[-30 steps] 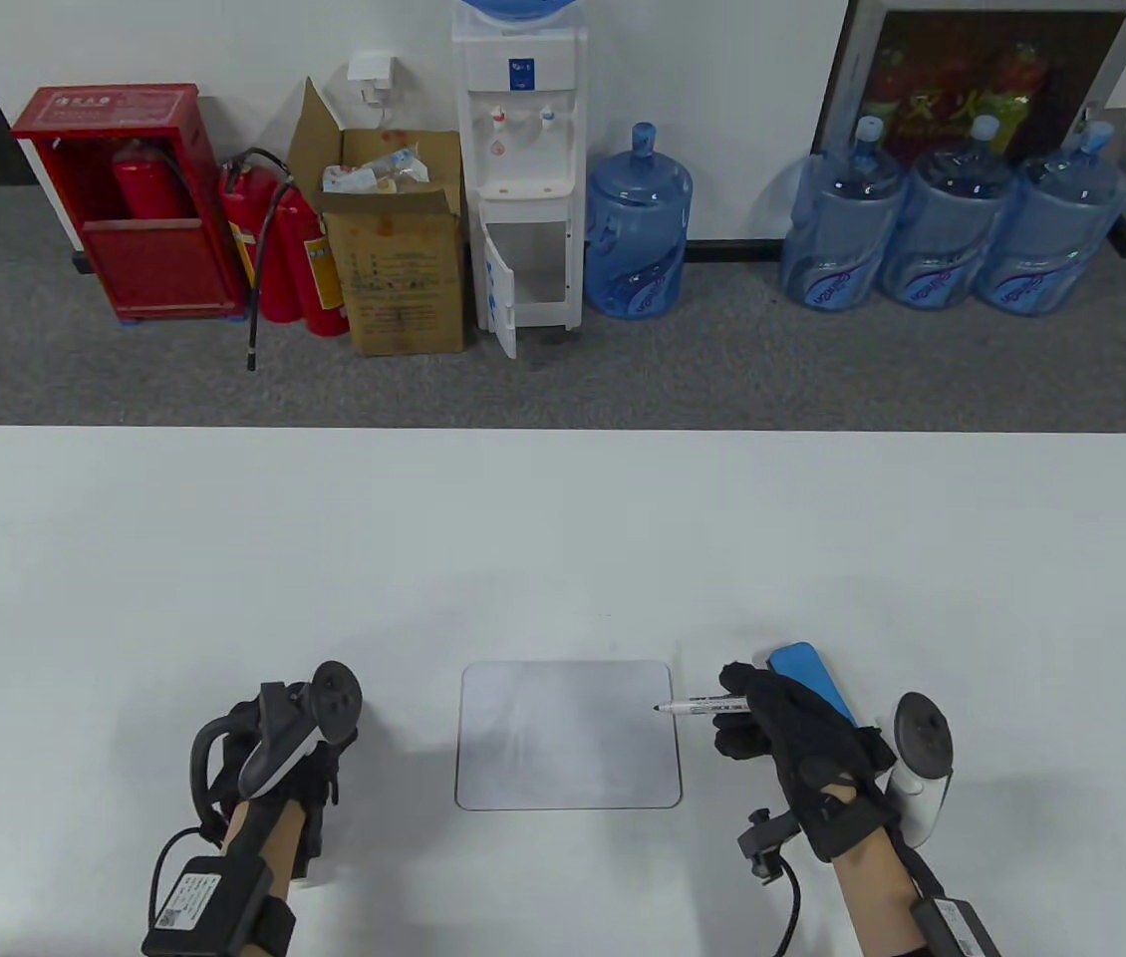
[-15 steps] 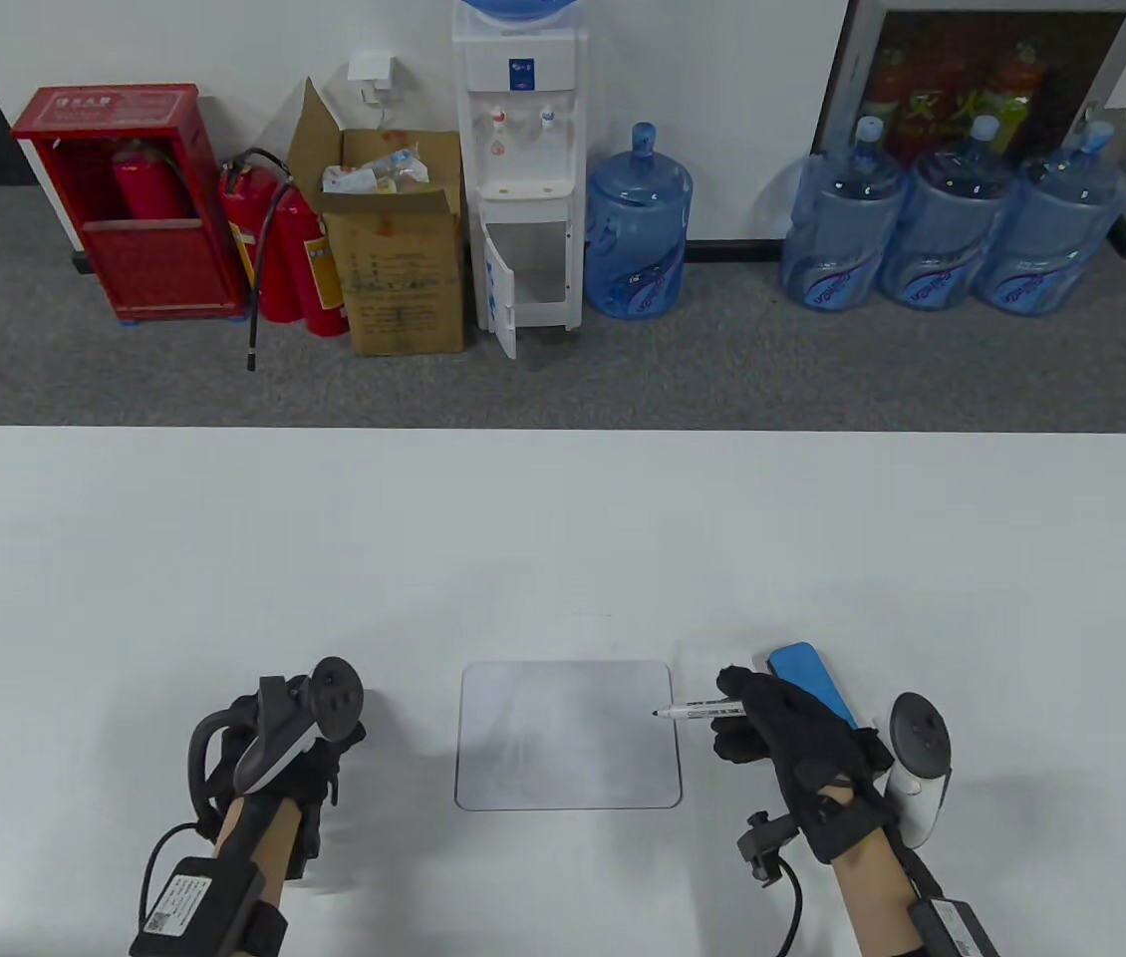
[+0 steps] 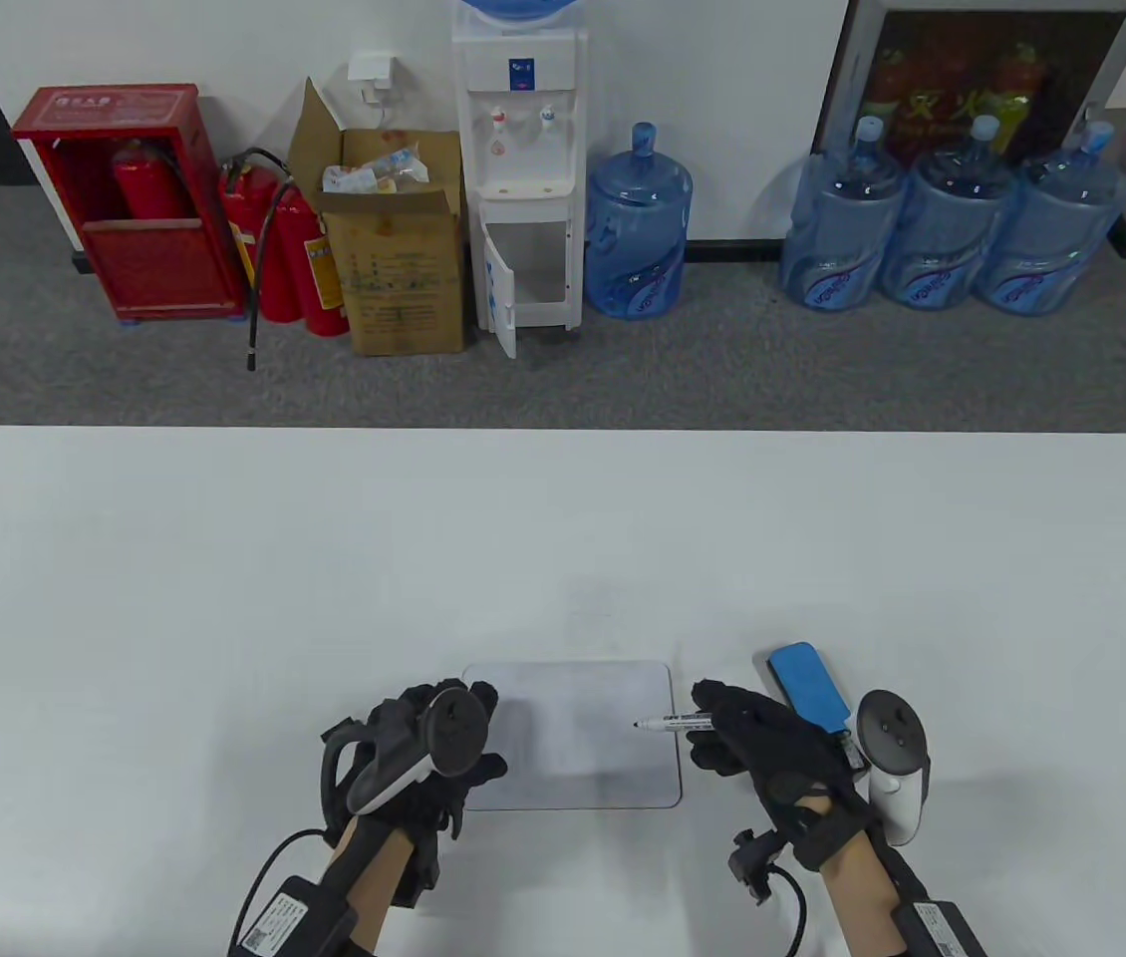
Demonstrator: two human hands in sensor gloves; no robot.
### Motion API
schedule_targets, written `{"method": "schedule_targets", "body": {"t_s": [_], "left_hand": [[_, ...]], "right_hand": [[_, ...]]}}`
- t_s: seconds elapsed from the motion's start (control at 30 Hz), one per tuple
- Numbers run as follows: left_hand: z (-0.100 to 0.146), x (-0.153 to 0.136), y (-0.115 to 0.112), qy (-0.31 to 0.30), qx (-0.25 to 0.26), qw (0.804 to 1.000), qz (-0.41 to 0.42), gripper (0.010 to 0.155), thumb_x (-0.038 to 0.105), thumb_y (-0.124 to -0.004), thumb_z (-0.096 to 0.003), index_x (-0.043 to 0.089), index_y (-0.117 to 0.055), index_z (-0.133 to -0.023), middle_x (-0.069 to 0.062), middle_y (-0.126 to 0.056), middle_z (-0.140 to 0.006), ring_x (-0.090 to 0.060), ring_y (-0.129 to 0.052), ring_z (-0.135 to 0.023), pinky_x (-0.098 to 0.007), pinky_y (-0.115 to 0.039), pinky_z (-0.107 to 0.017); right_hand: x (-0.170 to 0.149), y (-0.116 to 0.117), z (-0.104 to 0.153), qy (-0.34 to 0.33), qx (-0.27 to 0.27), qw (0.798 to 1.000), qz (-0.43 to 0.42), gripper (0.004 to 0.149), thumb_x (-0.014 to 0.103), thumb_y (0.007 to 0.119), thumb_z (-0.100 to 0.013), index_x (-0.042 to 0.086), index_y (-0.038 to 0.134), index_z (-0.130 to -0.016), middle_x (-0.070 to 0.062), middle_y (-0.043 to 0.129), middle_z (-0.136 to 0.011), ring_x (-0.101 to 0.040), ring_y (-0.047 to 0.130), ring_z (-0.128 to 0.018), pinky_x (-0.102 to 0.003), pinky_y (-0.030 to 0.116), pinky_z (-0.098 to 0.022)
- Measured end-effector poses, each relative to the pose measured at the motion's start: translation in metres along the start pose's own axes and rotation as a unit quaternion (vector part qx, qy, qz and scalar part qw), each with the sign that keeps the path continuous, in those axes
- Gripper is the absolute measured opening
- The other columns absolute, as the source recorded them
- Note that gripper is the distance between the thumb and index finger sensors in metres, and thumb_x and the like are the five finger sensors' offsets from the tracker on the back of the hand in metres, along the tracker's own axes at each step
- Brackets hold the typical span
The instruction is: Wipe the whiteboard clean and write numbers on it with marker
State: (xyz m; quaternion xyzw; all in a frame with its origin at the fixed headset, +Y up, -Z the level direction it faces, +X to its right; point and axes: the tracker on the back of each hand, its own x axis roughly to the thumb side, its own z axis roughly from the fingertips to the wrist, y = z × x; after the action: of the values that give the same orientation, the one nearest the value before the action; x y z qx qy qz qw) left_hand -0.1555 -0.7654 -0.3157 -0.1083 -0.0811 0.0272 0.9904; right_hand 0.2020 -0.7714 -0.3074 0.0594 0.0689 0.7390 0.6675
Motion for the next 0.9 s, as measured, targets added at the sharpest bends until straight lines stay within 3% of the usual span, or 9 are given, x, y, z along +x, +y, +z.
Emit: {"method": "schedule_targets", "body": {"t_s": [0.17, 0.53, 0.73, 0.9], "left_hand": [[-0.001, -0.006, -0.01, 0.004, -0.045, 0.999, -0.016, 0.077, 0.058, -0.075, -0.0403, 0.036, -0.054, -0.111, -0.002, -0.056, -0.122, -0.038, -0.059, -0.11, -0.064, -0.046, -0.078], [-0.001, -0.007, -0.012, 0.005, -0.054, 0.998, -0.014, 0.074, 0.057, -0.072, -0.0414, 0.037, -0.052, -0.11, 0.001, -0.049, -0.123, -0.038, -0.054, -0.11, -0.062, -0.045, -0.078], [-0.001, -0.007, -0.012, 0.004, -0.053, 0.998, -0.013, 0.074, 0.057, -0.072, -0.0416, 0.037, -0.052, -0.11, 0.001, -0.048, -0.123, -0.038, -0.054, -0.11, -0.062, -0.045, -0.078], [-0.001, -0.007, -0.012, 0.004, -0.052, 0.999, -0.01, 0.073, 0.057, -0.072, -0.0416, 0.037, -0.052, -0.11, 0.001, -0.048, -0.123, -0.037, -0.054, -0.11, -0.062, -0.045, -0.078]], "right_hand": [[-0.001, 0.013, -0.004, -0.002, 0.015, 1.0, 0.022, 0.055, 0.048, 0.08, -0.046, 0.016, 0.081, -0.091, -0.013, 0.089, -0.078, -0.032, 0.097, -0.061, -0.056, 0.073, -0.047], [0.014, 0.072, -0.026, -0.012, 0.073, 0.991, 0.113, 0.055, 0.047, 0.08, -0.046, 0.019, 0.08, -0.093, -0.012, 0.087, -0.083, -0.032, 0.096, -0.065, -0.055, 0.074, -0.046], [0.02, 0.104, -0.046, 0.003, 0.062, 0.983, 0.17, 0.054, 0.045, 0.082, -0.045, 0.017, 0.081, -0.092, -0.014, 0.087, -0.082, -0.035, 0.095, -0.064, -0.056, 0.074, -0.045], [0.023, 0.115, -0.059, 0.008, 0.052, 0.98, 0.192, 0.054, 0.044, 0.083, -0.045, 0.017, 0.081, -0.092, -0.014, 0.087, -0.083, -0.035, 0.095, -0.064, -0.056, 0.074, -0.045]]}}
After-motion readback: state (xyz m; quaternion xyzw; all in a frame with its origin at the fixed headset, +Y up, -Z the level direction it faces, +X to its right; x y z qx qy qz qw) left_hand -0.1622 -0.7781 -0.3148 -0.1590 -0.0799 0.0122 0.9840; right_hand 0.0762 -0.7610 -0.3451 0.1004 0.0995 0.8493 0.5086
